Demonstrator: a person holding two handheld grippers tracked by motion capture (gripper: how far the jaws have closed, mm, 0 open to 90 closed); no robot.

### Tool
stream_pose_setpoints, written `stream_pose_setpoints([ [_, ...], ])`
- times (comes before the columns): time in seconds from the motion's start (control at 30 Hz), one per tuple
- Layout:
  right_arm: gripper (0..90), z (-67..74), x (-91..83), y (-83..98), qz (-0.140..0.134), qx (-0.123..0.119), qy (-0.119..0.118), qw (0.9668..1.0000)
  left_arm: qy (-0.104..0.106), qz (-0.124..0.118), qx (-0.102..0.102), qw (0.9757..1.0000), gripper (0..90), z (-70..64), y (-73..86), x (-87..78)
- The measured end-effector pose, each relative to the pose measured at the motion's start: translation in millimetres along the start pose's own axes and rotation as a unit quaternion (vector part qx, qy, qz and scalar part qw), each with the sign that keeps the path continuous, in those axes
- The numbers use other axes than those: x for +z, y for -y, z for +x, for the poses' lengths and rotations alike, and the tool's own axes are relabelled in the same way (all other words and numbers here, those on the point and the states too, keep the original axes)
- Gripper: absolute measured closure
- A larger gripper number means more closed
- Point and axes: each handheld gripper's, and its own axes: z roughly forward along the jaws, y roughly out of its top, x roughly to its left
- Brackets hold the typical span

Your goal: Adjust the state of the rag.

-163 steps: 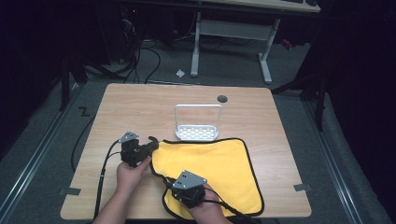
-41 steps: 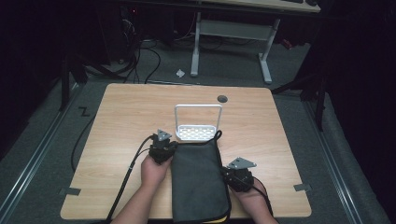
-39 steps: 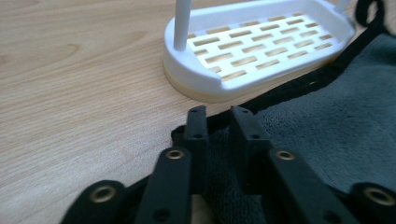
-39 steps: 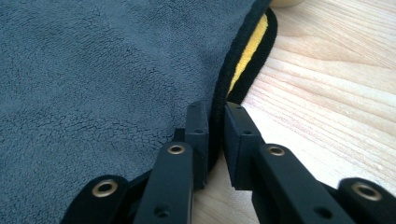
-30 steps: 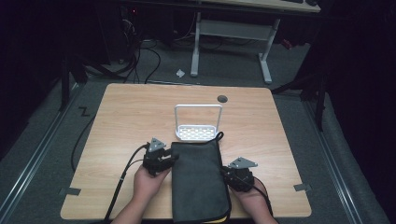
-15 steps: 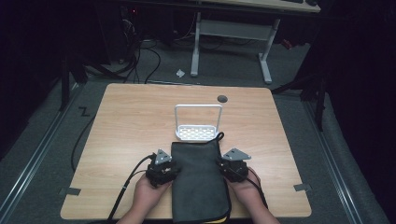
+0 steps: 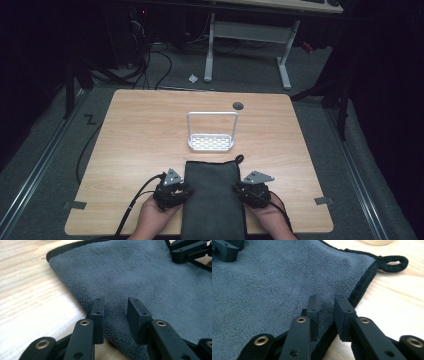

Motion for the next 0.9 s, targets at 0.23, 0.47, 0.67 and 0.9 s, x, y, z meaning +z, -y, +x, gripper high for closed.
stream_pose_setpoints([
  [0.23, 72.2, 0.9, 1.3, -1.0, 0.002, -0.003, -0.003, 1.0000, -0.035, -0.042, -0.045, 0.9975, 55.1, 27.8, -13.3, 3.6],
  [0.47, 71.0, -0.6, 2.1, -1.3, 0.002, -0.005, -0.011, 0.9999, -0.054, -0.039, -0.063, 0.9958, 44.7, 48.6, -30.4, 29.6],
  [0.67, 62.9, -2.5, 2.4, -1.7, 0.000, 0.001, -0.029, 0.9996, -0.068, -0.034, -0.029, 0.9967, 57.8, 39.7, -33.4, 37.6],
  [0.9, 56.8, -8.0, -2.7, -13.1, -0.046, 0.001, -0.009, 0.9989, -0.054, -0.031, -0.026, 0.9977, 70.2, 39.0, -32.2, 36.8],
])
